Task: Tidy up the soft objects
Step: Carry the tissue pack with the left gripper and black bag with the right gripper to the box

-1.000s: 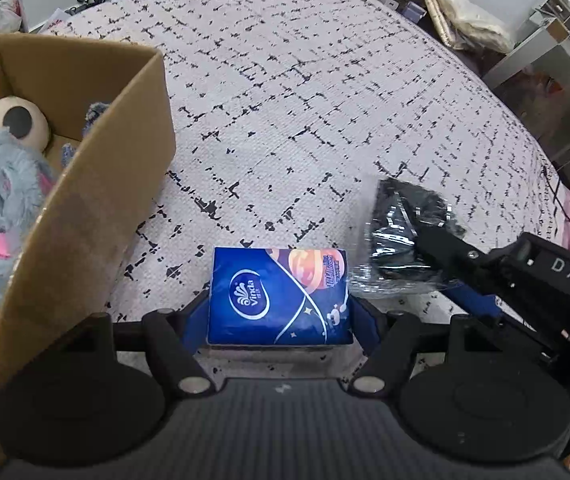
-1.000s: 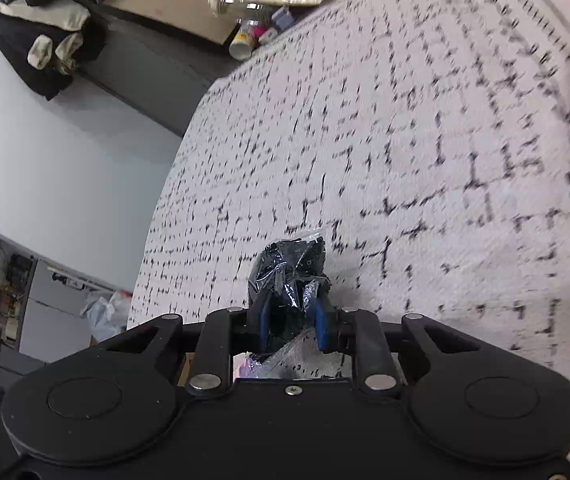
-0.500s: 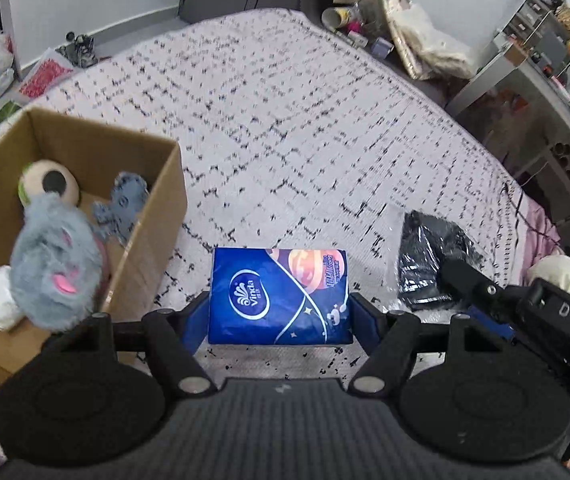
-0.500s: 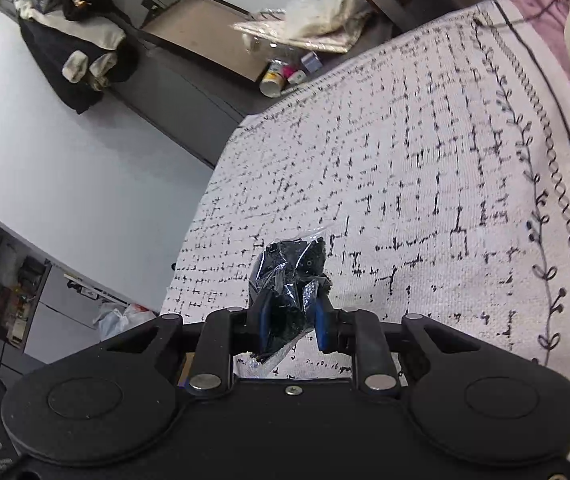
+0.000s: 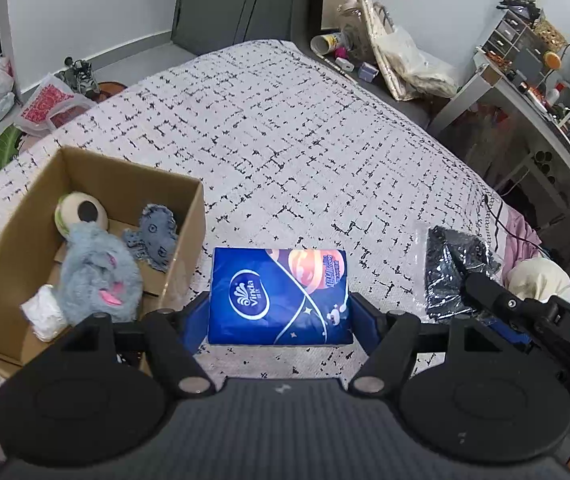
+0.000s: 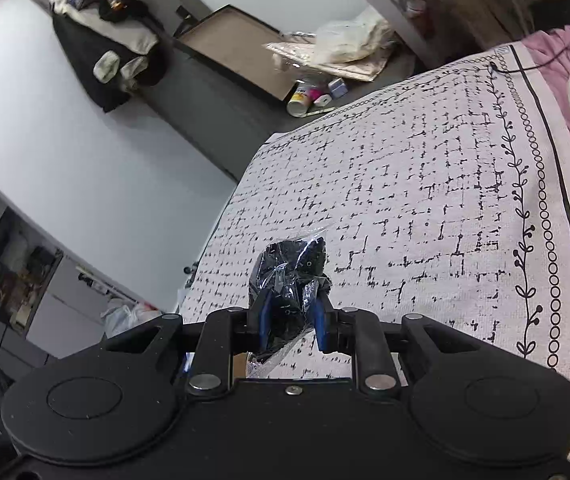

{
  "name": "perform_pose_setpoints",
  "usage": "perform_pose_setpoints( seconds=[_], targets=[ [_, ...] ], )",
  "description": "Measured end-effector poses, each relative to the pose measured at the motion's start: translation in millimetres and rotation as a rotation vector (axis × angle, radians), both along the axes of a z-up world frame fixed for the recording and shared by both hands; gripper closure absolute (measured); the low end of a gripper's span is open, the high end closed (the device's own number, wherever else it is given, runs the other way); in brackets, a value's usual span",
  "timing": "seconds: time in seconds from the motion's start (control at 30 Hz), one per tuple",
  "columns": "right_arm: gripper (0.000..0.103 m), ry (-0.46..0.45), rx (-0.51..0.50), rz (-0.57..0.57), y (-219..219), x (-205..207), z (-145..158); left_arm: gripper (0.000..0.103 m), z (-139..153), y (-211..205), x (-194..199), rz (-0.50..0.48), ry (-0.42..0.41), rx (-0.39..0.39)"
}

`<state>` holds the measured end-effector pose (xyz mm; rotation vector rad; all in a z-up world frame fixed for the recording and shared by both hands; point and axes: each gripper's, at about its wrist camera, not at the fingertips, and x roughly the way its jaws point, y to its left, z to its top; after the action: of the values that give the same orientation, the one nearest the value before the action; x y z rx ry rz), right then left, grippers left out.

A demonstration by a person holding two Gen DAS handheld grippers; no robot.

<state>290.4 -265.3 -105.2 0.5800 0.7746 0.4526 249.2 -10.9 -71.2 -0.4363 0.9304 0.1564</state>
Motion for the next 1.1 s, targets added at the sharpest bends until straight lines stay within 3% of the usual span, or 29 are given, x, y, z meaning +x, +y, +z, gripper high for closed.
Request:
perform_pose_setpoints(
  seconds=[0.7,1.1],
  targets=[
    [0.081,-0.080,-0.068,0.075,34.8,-32.9,31.2,0.032,40.3,44.2,-37.4,0.038,-0.053,0.036],
    [0.081,-0.139,-0.114,0.087,65.3,-49.5,43.7,0.032,45.0,77.3,-56.2,0.066,-0.064,0.030]
  ],
)
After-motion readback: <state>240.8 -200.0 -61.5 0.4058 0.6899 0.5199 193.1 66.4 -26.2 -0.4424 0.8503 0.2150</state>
